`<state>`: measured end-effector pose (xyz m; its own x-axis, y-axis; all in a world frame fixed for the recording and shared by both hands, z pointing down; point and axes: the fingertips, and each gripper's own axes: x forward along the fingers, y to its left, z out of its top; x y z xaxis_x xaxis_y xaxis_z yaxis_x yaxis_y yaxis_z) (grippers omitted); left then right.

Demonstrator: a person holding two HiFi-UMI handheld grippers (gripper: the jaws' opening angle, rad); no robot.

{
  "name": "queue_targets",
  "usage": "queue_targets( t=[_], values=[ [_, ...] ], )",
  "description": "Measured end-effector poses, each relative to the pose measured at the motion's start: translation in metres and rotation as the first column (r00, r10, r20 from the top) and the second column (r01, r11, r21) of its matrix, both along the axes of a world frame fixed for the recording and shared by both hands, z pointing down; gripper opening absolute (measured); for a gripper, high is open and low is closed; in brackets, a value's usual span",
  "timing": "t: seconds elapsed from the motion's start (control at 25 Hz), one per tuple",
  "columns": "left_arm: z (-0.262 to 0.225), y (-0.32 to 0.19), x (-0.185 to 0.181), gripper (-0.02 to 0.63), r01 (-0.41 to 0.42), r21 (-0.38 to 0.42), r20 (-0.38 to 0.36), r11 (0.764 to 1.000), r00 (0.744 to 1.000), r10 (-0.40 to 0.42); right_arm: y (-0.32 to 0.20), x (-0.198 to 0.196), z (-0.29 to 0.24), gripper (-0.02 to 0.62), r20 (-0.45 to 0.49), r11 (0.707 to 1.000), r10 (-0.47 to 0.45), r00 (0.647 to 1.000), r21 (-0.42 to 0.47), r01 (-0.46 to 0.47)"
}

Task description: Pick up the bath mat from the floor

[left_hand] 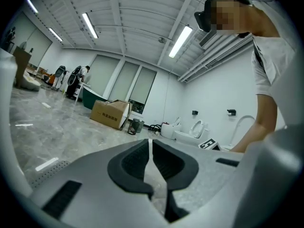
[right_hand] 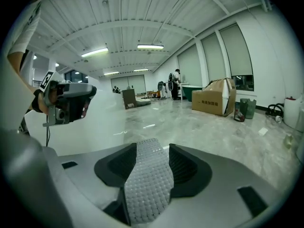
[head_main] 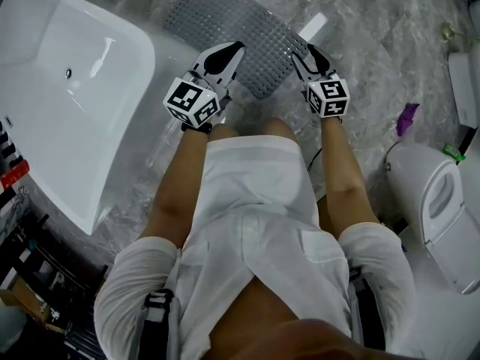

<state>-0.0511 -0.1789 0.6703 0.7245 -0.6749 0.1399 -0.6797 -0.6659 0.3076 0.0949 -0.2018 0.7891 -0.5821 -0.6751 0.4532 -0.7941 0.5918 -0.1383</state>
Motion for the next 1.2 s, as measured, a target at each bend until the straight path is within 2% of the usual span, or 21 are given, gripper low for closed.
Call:
queue_targets(
  t=[0.32,0.6,0.72,0.92,1.2],
  values=[
    [0.123,-0.013,0.002,0.018,0.007,0.008,0.017,1.000,1.000,-0.007,-0.008,0.006,0.161,0.235,-0.035,0.995,0.018,0.999,-0.096,-0.021],
    [0.187,-0.021,-0.003,0.018,0.038,0.001,0.055,0.999,0.998,-0.038,-0.002,0.023,0.275,0.261,-0.148,0.974,0.012,0.989,-0.221,-0.045],
    [0.199,-0.022,-0.005,0.018,0.050,-0.003,0.057,0.999,0.997,-0.050,-0.003,0.032,0.305,0.263,-0.191,0.961,0.010,0.982,-0.270,-0.062],
    [0.214,-0.028,0.009,0.018,0.009,-0.003,0.087,1.000,0.996,-0.008,-0.016,0.055,0.340,0.274,-0.272,0.941,0.002,0.962,-0.325,-0.093],
    [0.224,-0.019,0.011,0.018,0.001,-0.001,0.101,1.000,0.995,-0.001,-0.037,0.070,0.375,0.300,-0.341,0.920,-0.008,0.940,-0.372,-0.127]
  ],
)
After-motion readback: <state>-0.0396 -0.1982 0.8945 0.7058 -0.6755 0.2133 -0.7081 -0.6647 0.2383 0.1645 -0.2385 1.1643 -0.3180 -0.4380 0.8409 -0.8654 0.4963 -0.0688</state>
